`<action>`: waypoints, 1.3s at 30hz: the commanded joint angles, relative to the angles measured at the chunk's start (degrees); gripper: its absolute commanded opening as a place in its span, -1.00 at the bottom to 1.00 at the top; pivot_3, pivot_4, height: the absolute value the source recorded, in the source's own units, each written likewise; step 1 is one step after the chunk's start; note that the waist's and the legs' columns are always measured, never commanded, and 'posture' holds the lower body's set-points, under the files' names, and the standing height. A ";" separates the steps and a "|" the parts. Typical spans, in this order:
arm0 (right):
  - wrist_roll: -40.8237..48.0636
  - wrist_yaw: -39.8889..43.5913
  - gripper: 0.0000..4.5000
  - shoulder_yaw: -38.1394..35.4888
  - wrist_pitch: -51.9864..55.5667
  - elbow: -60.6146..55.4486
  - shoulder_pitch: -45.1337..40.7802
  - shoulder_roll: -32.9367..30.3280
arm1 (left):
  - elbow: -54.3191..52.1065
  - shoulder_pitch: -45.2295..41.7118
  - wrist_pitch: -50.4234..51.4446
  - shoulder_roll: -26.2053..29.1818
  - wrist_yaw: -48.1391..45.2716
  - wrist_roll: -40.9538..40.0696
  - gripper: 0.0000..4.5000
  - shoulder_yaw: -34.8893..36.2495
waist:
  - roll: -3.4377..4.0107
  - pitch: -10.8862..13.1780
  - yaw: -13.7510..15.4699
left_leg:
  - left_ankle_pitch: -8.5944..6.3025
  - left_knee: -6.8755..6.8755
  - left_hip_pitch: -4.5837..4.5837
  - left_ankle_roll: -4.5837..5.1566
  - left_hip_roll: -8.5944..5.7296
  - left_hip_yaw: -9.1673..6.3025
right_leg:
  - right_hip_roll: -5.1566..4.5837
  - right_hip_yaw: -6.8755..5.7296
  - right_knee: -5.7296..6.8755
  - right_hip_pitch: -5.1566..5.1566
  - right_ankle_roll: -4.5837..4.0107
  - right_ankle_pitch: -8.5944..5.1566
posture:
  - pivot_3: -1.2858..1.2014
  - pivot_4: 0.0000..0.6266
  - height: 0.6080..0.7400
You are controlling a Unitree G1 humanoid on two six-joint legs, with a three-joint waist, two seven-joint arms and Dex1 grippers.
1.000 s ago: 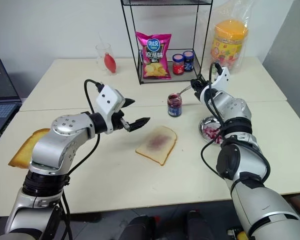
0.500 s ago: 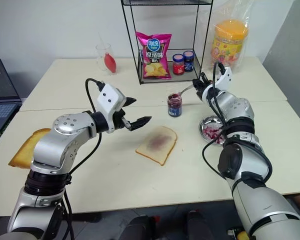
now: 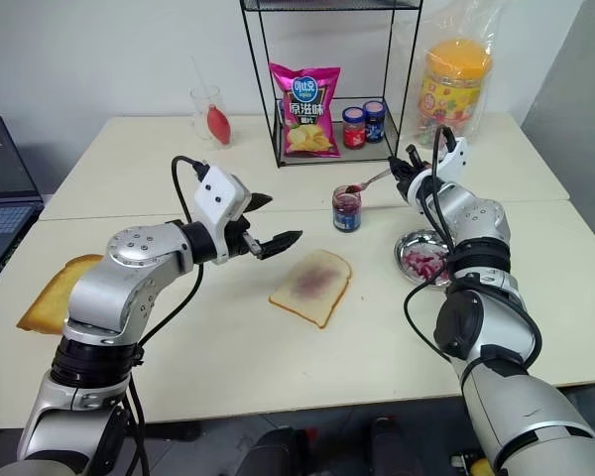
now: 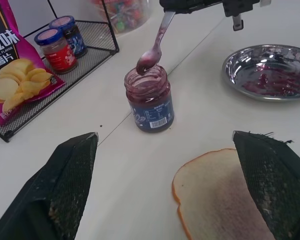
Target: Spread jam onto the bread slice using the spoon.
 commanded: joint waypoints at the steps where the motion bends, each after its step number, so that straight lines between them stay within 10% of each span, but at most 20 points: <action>1: 2.60 -0.29 -0.99 -1.75 -0.17 -2.50 0.03 0.09 | -0.59 -0.72 -0.66 -0.58 -0.02 -1.55 1.00 2.46 | 0.00 0.00 0.00 | 0.00 0.00 0.00 0.00 0.00 0.00 | 0.00 0.00 0.00 0.00 0.00 0.00 | 0.03 -0.52 1.00; 24: 28.39 -14.90 -0.99 0.40 30.43 -46.44 15.60 10.25 | -18.92 24.23 -0.66 7.95 -4.65 -7.29 1.00 12.65 | 0.04 0.02 0.02 | -0.01 -0.03 -0.10 0.01 0.07 -0.11 | -0.09 -0.03 -0.07 -0.06 0.00 0.00 | 0.03 -0.52 1.00; 39: 9.59 -0.30 -0.99 29.10 19.29 -57.75 33.29 7.11 | -17.44 35.72 -11.93 9.27 -5.55 -3.02 1.00 11.28 | 0.05 0.03 0.02 | 0.01 0.03 -0.01 0.01 0.09 -0.07 | -0.03 -0.04 -0.09 -0.04 0.19 -0.15 | 0.03 -0.52 1.00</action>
